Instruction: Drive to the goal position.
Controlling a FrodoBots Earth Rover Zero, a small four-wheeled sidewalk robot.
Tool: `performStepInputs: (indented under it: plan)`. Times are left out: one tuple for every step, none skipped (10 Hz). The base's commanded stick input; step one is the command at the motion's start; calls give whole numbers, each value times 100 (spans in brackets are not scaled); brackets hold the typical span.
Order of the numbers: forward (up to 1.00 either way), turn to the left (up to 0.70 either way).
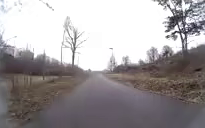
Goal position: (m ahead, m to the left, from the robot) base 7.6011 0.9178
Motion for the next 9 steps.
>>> performStepInputs:
  plan:
    - [85, 0]
    - [85, 0]
    - [85, 0]
    - [85, 0]
    - [85, 0]
    - [85, 0]
    - [85, 0]
    - [85, 0]
    - [85, 0]
